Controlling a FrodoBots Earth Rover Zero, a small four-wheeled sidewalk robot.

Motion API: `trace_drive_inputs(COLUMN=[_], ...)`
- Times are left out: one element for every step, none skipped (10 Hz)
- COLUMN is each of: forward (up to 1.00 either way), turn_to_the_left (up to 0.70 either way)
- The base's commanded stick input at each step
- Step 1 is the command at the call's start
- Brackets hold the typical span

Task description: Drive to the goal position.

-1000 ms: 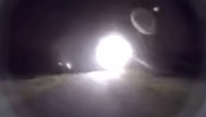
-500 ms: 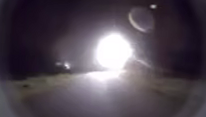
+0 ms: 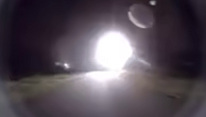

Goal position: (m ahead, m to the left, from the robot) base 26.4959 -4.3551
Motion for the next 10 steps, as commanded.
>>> trace_drive_inputs(forward=[1.00, 1.00, 1.00, 1.00, 1.00, 1.00, 1.00, 1.00, 1.00, 1.00], turn_to_the_left=[0.03, 0.05, 0.15, 0.26, 0.23, 0.15, 0.12, 0.10, 0.06, 0.05])
